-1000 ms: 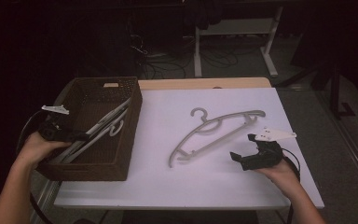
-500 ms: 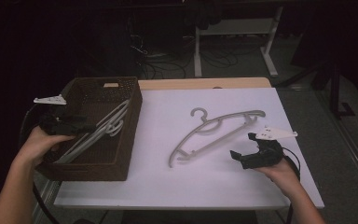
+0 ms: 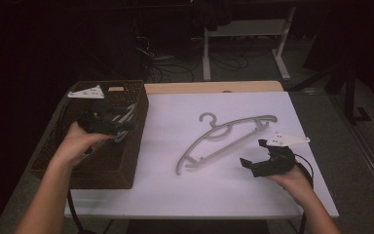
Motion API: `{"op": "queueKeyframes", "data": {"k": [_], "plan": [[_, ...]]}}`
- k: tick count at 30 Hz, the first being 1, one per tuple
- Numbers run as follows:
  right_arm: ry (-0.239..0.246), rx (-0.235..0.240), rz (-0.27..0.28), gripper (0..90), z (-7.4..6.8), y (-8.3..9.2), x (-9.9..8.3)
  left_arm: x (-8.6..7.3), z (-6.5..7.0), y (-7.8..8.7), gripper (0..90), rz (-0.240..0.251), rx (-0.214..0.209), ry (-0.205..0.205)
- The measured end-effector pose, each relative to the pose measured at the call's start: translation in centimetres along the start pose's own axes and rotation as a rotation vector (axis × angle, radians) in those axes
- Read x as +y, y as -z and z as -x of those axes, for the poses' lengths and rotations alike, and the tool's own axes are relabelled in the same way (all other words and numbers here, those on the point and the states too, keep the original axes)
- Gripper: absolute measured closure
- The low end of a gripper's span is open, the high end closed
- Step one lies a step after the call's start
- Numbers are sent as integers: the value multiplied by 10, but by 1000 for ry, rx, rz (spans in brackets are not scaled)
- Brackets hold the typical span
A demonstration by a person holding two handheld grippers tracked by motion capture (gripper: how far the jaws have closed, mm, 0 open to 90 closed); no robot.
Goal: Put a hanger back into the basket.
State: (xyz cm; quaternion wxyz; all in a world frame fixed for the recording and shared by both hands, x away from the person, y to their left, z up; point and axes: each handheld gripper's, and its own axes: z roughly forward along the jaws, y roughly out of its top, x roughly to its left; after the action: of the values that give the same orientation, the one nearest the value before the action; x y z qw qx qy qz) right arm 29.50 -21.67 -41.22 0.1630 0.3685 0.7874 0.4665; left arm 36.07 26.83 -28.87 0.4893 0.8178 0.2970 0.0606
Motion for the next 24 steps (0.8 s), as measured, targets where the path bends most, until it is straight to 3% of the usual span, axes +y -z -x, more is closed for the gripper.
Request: {"op": "queueKeyframes", "data": {"k": [6, 13, 18, 24], "plan": [[4, 6, -2, 14, 0, -1, 0, 10, 21, -39, 161, -7, -31, -14], [6, 4, -12, 14, 1, -1, 0, 6, 38, -82, 236, -10, -52, -16], [4, 1, -11, 14, 2, -2, 0, -6, 42, -110, 421, -46, -42, -12], [8, 2, -18, 15, 1, -1, -2, -29, 34, -142, 706, -116, 27, 43]]}}
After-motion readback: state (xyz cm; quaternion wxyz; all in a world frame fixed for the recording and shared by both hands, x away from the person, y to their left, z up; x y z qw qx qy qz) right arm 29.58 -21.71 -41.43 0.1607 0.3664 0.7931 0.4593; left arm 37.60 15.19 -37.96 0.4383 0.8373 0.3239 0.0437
